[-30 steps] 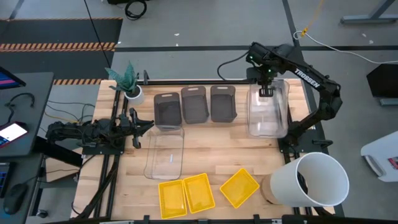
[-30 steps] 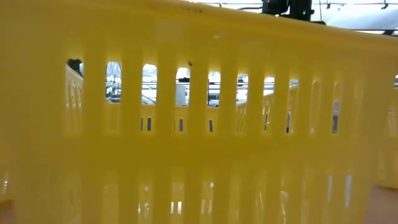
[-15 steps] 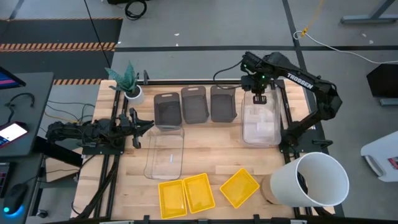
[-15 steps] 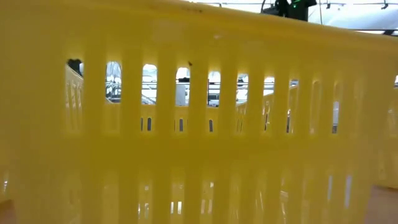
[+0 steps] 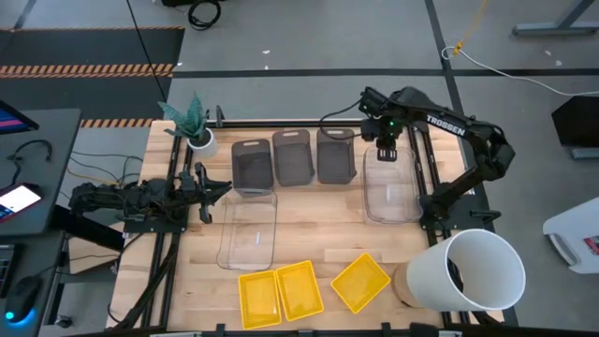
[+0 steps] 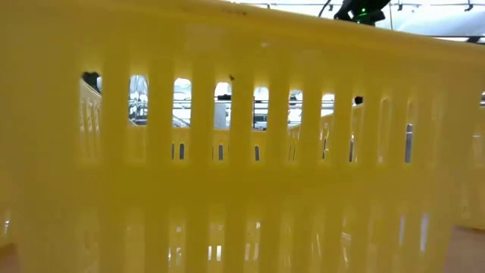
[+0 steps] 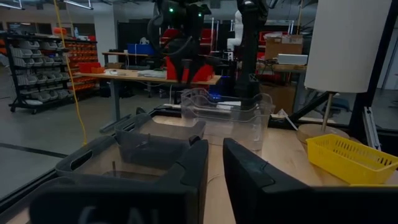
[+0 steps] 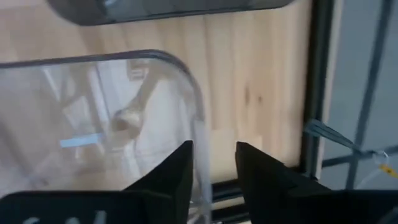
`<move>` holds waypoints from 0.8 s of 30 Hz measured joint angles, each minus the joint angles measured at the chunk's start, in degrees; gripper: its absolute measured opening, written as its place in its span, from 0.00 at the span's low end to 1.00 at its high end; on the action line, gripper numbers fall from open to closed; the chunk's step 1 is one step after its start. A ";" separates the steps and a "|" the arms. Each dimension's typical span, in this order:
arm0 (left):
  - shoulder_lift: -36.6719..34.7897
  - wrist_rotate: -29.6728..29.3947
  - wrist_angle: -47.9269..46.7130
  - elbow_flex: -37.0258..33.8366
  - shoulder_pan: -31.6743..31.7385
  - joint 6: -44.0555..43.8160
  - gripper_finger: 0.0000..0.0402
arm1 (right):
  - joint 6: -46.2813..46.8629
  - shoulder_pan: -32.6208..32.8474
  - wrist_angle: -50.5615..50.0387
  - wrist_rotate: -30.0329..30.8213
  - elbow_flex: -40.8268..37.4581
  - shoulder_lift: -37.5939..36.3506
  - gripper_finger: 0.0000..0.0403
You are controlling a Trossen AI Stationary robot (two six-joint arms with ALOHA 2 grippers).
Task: Stack baskets by color
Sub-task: Stack the middle transparent bin on top of the right transparent bin, then stack the right black bin on top of the middle black bin
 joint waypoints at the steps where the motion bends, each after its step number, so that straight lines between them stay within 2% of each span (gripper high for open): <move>1: 0.00 -0.01 0.00 0.00 0.01 0.00 0.15 | 0.43 0.00 -0.02 0.38 0.58 0.00 0.34; 9: 0.01 -0.01 0.00 -0.02 0.00 0.00 0.13 | 8.92 0.89 5.71 -0.12 2.67 0.00 0.41; 15: 0.02 -0.02 0.00 0.00 0.02 0.00 0.14 | 10.02 3.55 12.68 -4.99 2.71 0.01 0.41; 19: 0.01 0.00 0.00 0.00 0.02 0.00 0.15 | 15.66 6.53 16.08 -2.36 2.73 1.06 0.41; 24: 0.02 -0.02 0.00 0.00 0.02 0.00 0.13 | 18.48 10.31 16.41 -2.69 2.73 3.79 0.41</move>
